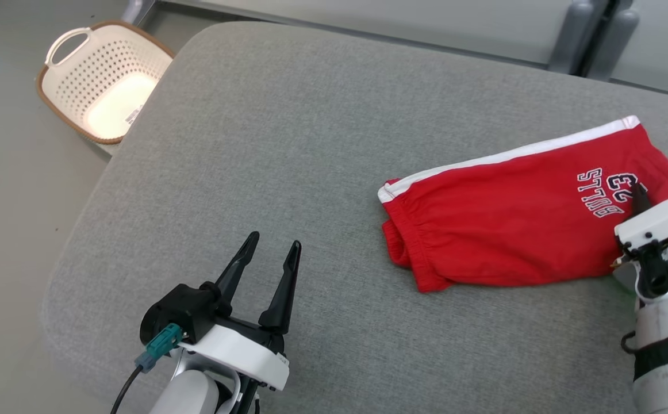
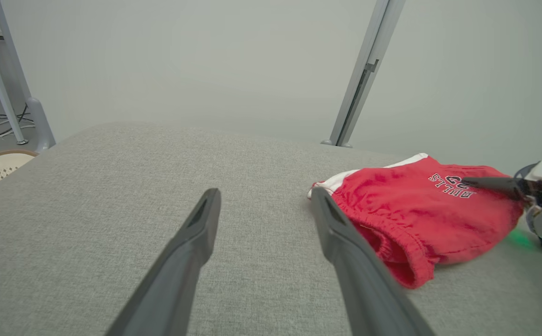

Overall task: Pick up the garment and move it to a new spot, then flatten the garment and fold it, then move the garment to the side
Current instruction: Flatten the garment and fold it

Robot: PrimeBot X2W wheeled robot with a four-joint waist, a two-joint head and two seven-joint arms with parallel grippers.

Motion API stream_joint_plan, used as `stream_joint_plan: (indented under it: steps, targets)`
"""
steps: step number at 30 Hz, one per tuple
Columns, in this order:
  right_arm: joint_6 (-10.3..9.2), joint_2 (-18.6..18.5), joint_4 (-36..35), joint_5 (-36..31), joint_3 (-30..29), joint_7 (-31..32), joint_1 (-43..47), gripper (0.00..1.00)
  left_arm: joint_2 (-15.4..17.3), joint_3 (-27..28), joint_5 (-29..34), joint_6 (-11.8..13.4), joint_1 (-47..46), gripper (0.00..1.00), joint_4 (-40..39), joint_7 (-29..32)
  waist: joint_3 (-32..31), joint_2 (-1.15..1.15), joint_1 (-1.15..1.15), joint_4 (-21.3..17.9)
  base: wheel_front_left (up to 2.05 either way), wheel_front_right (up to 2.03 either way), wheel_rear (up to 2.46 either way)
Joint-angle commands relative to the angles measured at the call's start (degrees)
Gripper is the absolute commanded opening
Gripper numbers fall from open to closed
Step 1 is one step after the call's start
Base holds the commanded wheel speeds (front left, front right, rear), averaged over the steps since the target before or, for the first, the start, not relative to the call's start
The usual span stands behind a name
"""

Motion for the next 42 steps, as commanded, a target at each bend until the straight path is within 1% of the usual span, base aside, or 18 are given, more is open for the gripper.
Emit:
stream_joint_plan:
  steps: [1,5,8,9,11,14,17,21,24,29,33,36,42]
  targets:
    - [-0.04,-0.2,-0.2,1.3,0.6,-1.6,2.1,0.00,0.2,0.3,0.6,0.0,0.6,1.00,0.3,0.0,-1.7,0.00,0.00,-2.0,0.00,0.00,0.00]
    - [-0.04,-0.2,-1.6,4.0,1.9,-4.1,5.0,0.00,0.2,0.9,1.6,-0.2,1.1,1.00,0.5,0.0,-3.5,0.00,0.00,-4.7,0.00,0.00,0.00]
    - [-0.04,-0.2,-3.2,4.2,0.3,-6.7,8.0,0.00,0.2,1.3,2.2,-0.4,1.8,1.00,0.5,0.0,-4.6,0.00,0.00,-6.7,0.00,0.00,0.00]
    - [-0.04,-0.2,-3.2,4.2,0.3,-6.7,8.0,0.00,0.2,1.3,2.2,-0.4,1.8,1.00,0.5,0.0,-4.6,0.00,0.00,-6.7,0.00,0.00,0.00]
    - [-0.03,-0.1,-4.1,3.5,-0.9,-8.3,9.8,0.00,0.3,1.6,2.6,-0.5,2.2,1.00,0.5,0.0,-5.3,0.00,0.00,-7.8,0.00,0.00,0.00]
    - [-0.03,-0.1,-4.6,4.2,-2.2,-9.5,11.9,0.00,0.2,2.1,2.6,-0.4,2.3,1.00,0.7,0.0,-5.9,0.00,0.00,-9.4,0.00,0.00,0.00]
    - [-0.03,-0.2,-3.8,5.6,-0.5,-10.5,13.7,0.00,0.2,2.6,3.3,-0.5,2.6,1.00,0.8,0.0,-6.0,0.00,0.00,-11.0,0.00,0.00,0.00]
    - [-0.03,-0.1,-2.8,6.4,0.8,-11.8,13.5,0.00,0.2,2.6,3.5,-0.6,2.3,1.00,1.0,0.0,-6.1,0.00,0.00,-11.5,0.00,0.00,0.00]
    - [-0.03,-0.1,-2.3,7.2,3.7,-13.4,12.4,0.00,0.2,2.6,3.5,-0.7,2.0,1.00,1.3,0.0,-6.3,0.00,0.00,-11.5,0.00,0.00,0.00]
    - [-0.03,-0.1,-3.3,10.8,11.8,-15.8,11.9,0.00,0.2,2.8,3.9,-0.9,2.4,1.00,1.8,0.0,-7.5,0.00,0.00,-11.0,0.00,0.00,0.00]
    - [-0.03,-0.1,-6.7,14.3,20.9,-17.2,13.5,0.00,0.2,3.3,3.7,-0.9,3.4,1.00,2.1,0.0,-8.6,0.00,0.00,-10.6,0.00,0.00,0.00]
    - [-0.03,-0.1,-9.3,17.8,26.6,-17.5,14.7,0.00,0.2,3.7,3.0,-1.0,3.7,1.00,2.2,0.0,-9.3,0.00,0.00,-10.2,0.00,0.00,0.00]
    - [-0.03,-0.1,-13.3,22.3,35.6,-17.5,16.7,0.00,0.2,3.1,2.2,-1.0,4.3,1.00,1.9,0.0,-10.0,0.00,0.00,-8.9,0.00,0.00,0.00]
